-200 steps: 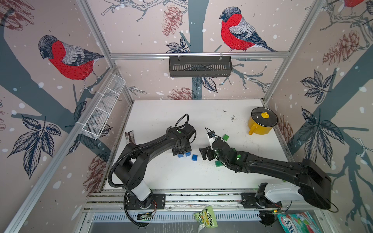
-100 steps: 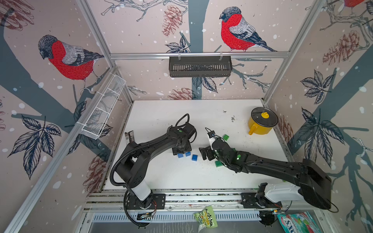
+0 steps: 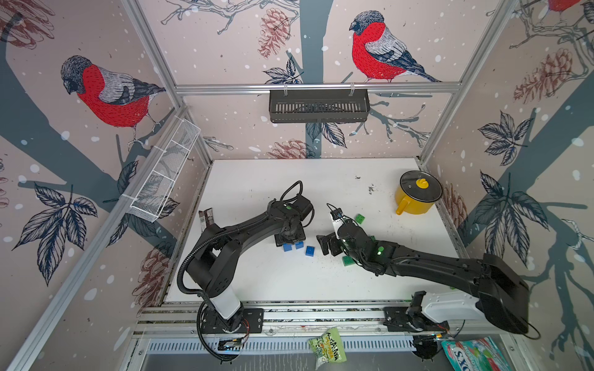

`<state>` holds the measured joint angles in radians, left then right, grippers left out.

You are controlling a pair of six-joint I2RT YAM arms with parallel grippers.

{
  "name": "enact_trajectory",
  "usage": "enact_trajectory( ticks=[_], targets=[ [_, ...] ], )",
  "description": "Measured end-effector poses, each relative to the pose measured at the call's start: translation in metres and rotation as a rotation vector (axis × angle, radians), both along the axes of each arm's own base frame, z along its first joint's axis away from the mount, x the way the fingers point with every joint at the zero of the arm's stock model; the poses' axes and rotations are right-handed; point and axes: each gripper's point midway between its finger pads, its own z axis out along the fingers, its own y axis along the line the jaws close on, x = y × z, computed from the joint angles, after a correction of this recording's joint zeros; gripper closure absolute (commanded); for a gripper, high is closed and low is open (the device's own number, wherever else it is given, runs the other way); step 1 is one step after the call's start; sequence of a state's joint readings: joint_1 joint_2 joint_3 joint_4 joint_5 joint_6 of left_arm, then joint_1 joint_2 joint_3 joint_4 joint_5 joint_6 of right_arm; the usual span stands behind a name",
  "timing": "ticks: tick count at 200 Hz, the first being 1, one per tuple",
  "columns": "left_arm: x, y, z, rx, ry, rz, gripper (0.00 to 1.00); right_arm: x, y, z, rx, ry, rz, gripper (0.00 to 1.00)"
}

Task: Assemble the letter h with lego
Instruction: Assemble the lego brick with the lego brick.

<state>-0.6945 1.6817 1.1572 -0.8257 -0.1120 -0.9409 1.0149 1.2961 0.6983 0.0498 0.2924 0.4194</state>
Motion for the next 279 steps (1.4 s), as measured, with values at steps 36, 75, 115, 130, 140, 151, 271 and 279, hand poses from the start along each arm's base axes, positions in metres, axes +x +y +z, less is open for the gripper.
enact_trajectory(
  ticks=[36, 75, 115, 130, 140, 151, 271, 279],
  targets=[
    [-0.002, 0.0, 0.002, 0.012, 0.0, 0.012, 0.38, 0.0, 0.0, 0.002, 0.005, -0.004, 0.0, 0.01],
    [-0.008, 0.003, 0.003, 0.032, 0.019, 0.016, 0.39, -0.001, 0.0, 0.002, 0.004, -0.004, 0.0, 0.01],
    [-0.012, 0.004, 0.005, 0.044, 0.024, 0.022, 0.39, -0.001, 0.0, 0.003, 0.007, -0.005, 0.001, 0.0],
    [-0.012, 0.003, 0.007, 0.039, 0.016, 0.029, 0.39, -0.001, 0.0, 0.003, 0.007, -0.005, 0.002, 0.0],
    [-0.012, 0.002, 0.008, 0.038, 0.009, 0.03, 0.39, -0.001, 0.0, 0.003, 0.007, -0.005, 0.002, 0.01],
    [-0.012, 0.002, 0.008, 0.037, 0.008, 0.032, 0.39, -0.001, 0.0, 0.003, 0.008, -0.006, 0.002, 0.0],
    [-0.017, 0.004, 0.003, 0.035, -0.013, 0.064, 0.39, -0.001, 0.001, 0.003, 0.008, -0.006, 0.003, 0.01],
    [-0.017, 0.004, 0.002, 0.033, -0.013, 0.068, 0.39, -0.001, 0.001, 0.003, 0.008, -0.006, 0.003, 0.0]
  ],
)
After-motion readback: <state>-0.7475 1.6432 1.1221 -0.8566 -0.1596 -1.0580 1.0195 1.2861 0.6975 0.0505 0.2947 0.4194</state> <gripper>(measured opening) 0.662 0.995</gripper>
